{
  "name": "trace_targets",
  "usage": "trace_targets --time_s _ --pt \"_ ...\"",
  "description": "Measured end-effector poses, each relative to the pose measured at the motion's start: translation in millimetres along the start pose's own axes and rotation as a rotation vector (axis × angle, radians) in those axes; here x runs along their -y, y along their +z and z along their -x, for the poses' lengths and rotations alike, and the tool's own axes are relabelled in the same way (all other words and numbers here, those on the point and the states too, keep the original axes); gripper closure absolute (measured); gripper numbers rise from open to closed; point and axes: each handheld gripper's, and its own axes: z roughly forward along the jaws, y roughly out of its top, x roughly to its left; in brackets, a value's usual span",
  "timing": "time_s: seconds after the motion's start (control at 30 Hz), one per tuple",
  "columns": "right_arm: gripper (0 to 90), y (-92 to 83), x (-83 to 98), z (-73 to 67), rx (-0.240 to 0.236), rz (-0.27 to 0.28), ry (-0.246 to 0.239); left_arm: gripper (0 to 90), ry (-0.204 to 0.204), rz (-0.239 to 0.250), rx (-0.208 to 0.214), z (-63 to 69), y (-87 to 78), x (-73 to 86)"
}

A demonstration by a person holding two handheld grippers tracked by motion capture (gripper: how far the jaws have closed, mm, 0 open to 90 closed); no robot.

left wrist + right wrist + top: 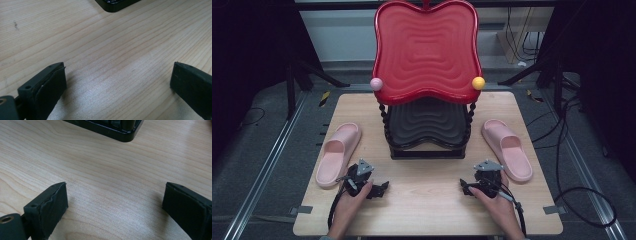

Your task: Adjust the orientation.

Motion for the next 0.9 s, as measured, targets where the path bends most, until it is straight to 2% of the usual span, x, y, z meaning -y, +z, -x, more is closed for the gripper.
trace_targets --time_s 0.17,0.2,0.27,0.3,0.33,0.37,0.43,0.47,0.53,0.57,0.6,0.63,0.67,0.7,0.73,0.77,0.9 --pt "6.3 -0.1 0.0 0.1 0.0 0.0 -0.003 3.2 0.016 -0.009 -0.02 -3.6 -5.4 -0.4" --pt "6.3 -0.2 0.1 -0.5 -0.003 0.001 0.003 3.4 0.02 -0.002 -0.031 -5.9 -10.7 -2.2" --pt "6.3 -0.4 0.2 -0.3 -0.002 0.001 -0.003 3.6 0.03 0.049 -0.066 -13.4 -27.2 -6.4" --pt "6.3 -0.5 0.4 -0.3 -0.003 0.001 -0.003 4.3 0.03 0.049 -0.066 -13.4 -27.2 -6.4" --pt "6.3 -0.5 0.4 -0.3 -0.003 0.001 -0.003 4.3 0.039 0.06 -0.092 -18.5 -34.9 -7.9" --pt "6.2 -0.6 0.5 -0.5 -0.004 0.001 -0.003 4.7 0.043 0.06 -0.099 -23.5 -40.9 -8.8" --pt "6.2 -1.0 0.7 -0.8 -0.004 0.001 -0.003 4.0 0.014 0.044 -0.111 -41.8 -57.7 -8.9" --pt "6.2 -1.0 0.7 -0.8 -0.004 0.001 -0.003 4.9 0.014 0.044 -0.111 -41.8 -57.7 -8.9" --pt "6.2 -1.1 0.8 -0.8 -0.006 0.001 -0.004 5.7 0.004 0.026 -0.154 -62.6 -75.5 -5.3" --pt "6.2 -1.1 0.8 -0.8 -0.006 0.001 -0.004 5.7 0.004 0.026 -0.154 -62.6 -75.5 -5.3" --pt "6.2 -1.1 0.9 -0.9 -0.006 0.001 -0.005 5.7 -0.012 0.029 -0.173 -75.4 -86.5 -2.6" --pt "6.2 -1.1 0.9 -0.9 -0.006 0.001 -0.005 5.4 -0.013 0.027 -0.185 -81.5 -91.4 -1.3" --pt "6.2 -1.1 0.9 -0.8 -0.006 0.001 -0.005 4.9 -0.011 0.027 -0.194 -87.4 -95.4 0.1" --pt "6.2 -1.1 0.9 -0.8 -0.006 0.001 -0.005 4.5 -0.011 0.027 -0.194 -87.4 -95.4 0.1" --pt "6.2 -1.2 0.9 -0.9 -0.007 0.001 -0.005 3.9 -0.009 0.017 -0.209 -100.2 -101.3 3.9" --pt "6.2 -1.2 0.9 -0.9 -0.007 0.001 -0.005 3.9 -0.009 0.017 -0.209 -100.2 -101.3 3.9" --pt "6.1 -1.1 0.9 -0.9 -0.007 0.001 -0.005 4.9 -0.027 -0.002 -0.227 -126.6 -104.8 13.2"
